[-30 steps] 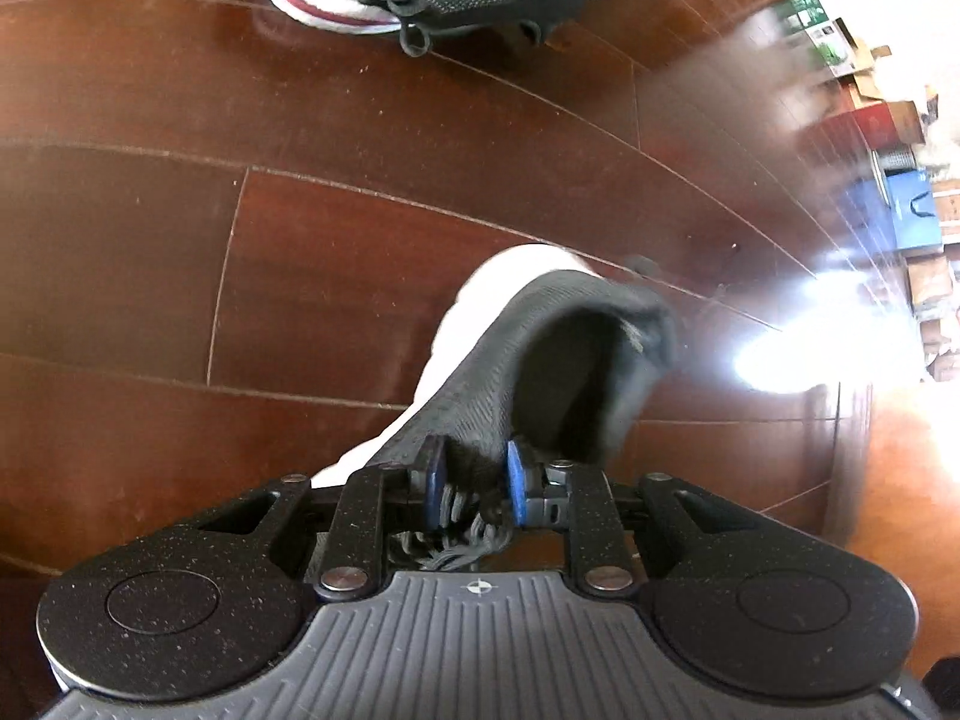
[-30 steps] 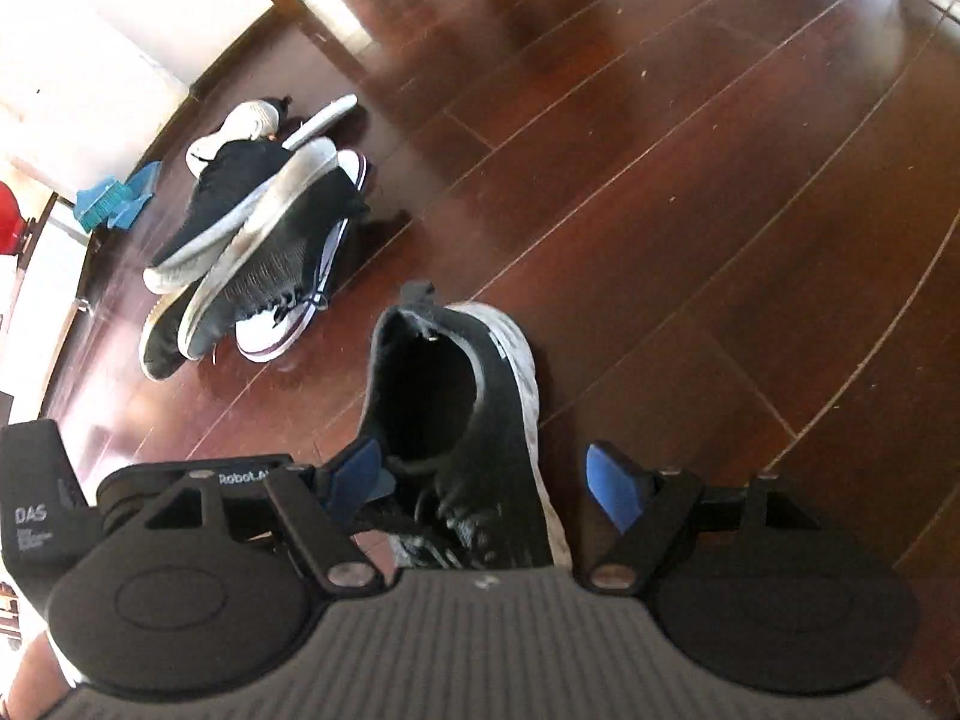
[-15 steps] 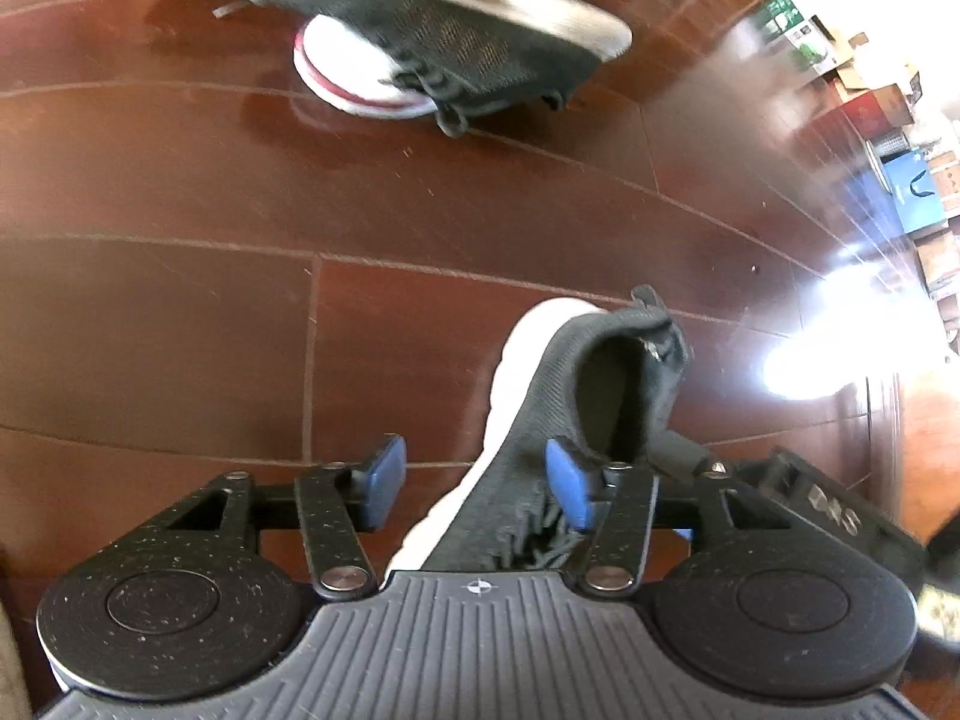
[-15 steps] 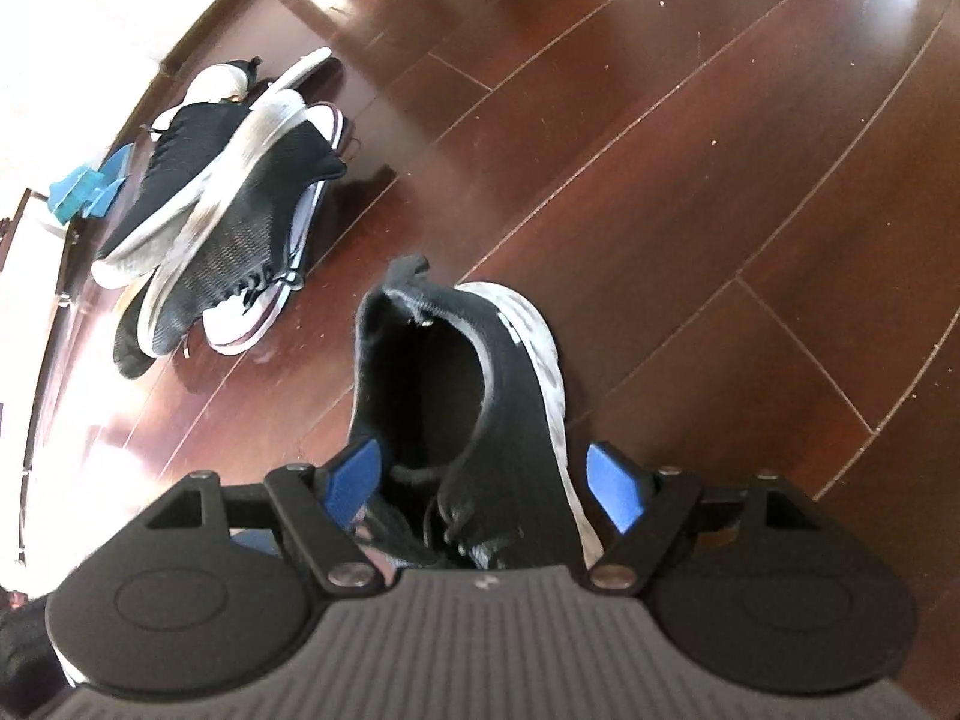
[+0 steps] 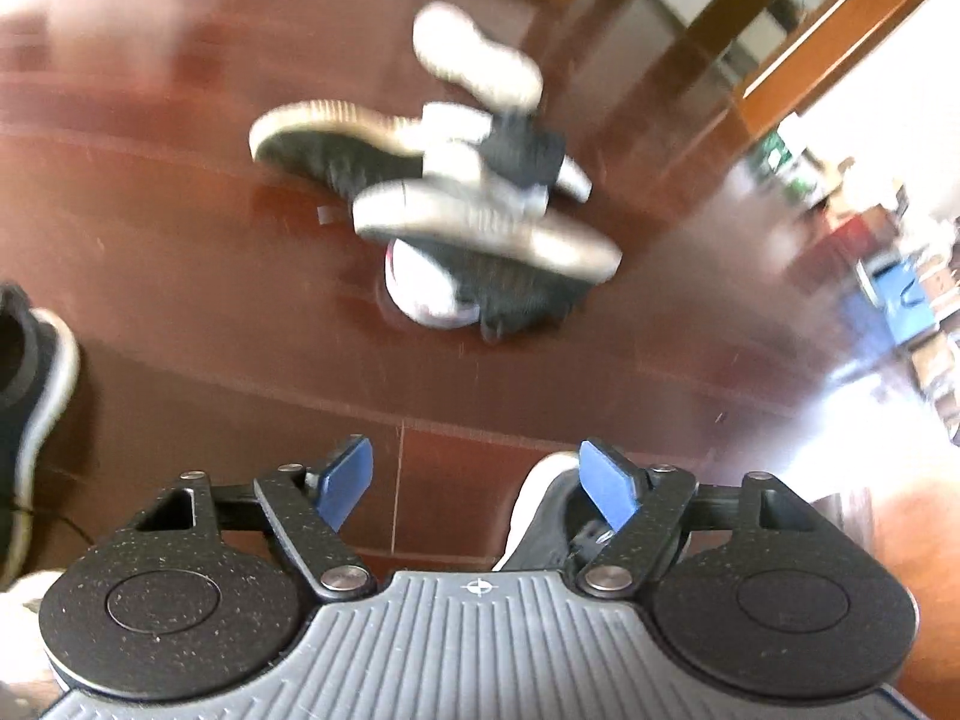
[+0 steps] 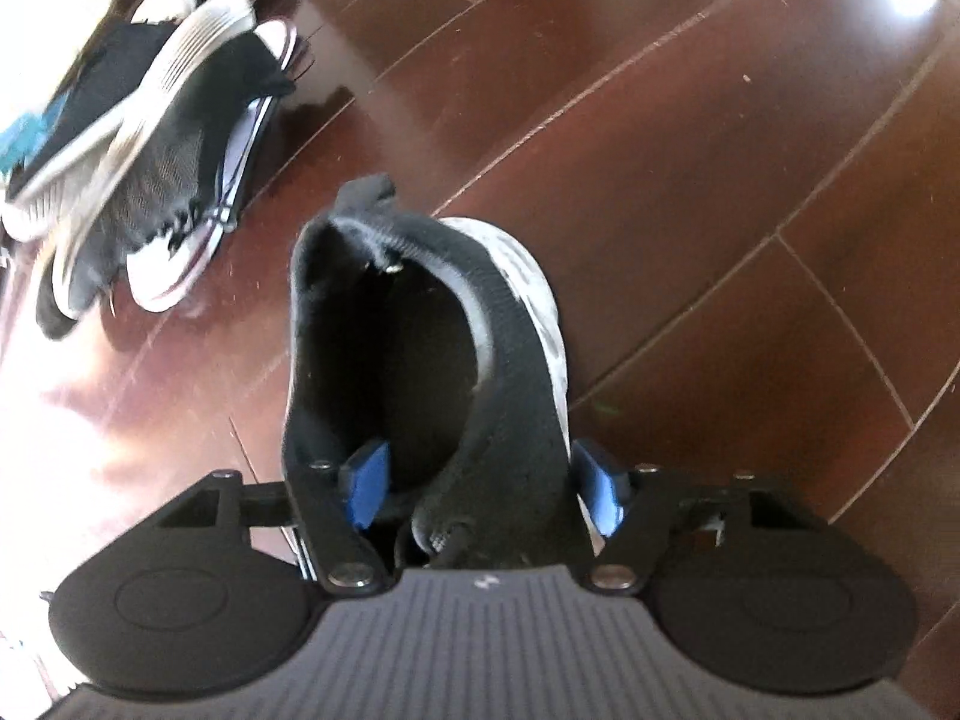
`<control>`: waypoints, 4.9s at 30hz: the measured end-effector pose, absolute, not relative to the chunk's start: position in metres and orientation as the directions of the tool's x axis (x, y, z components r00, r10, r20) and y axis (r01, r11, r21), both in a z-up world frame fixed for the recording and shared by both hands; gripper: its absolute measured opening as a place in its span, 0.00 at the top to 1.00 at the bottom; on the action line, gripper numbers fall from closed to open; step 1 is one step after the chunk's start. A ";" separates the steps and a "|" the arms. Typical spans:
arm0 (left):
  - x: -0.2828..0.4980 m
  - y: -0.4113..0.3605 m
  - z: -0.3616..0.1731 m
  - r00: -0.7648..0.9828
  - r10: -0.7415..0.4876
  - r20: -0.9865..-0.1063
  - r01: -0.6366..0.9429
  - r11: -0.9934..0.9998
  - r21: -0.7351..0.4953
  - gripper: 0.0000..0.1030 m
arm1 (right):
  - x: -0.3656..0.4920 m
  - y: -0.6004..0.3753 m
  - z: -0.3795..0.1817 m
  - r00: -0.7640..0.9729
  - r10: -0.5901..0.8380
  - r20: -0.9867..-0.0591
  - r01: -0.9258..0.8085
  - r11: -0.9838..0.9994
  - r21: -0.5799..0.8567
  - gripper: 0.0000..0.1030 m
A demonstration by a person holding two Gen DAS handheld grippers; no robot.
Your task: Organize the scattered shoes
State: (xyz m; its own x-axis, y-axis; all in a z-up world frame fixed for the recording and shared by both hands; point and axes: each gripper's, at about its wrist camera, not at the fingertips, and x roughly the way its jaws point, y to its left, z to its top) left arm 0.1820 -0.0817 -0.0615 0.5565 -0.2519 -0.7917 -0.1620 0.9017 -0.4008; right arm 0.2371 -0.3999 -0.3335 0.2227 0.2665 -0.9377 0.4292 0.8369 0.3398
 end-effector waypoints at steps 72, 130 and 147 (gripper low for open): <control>0.007 0.170 0.035 0.576 0.052 -0.816 -0.379 0.901 -0.210 0.14 | 0.298 -0.182 -0.290 0.095 0.228 -0.969 0.130 0.962 0.239 0.75; 0.030 0.137 0.043 0.640 0.087 -0.764 -0.363 0.910 -0.201 0.14 | 0.262 -0.188 -0.215 0.239 0.287 -0.928 -0.034 0.957 0.287 0.58; 0.072 0.148 -0.029 0.523 0.014 -0.852 -0.373 0.903 -0.214 0.14 | 0.287 -0.158 -0.294 0.182 0.232 -0.956 -0.121 0.970 0.213 0.78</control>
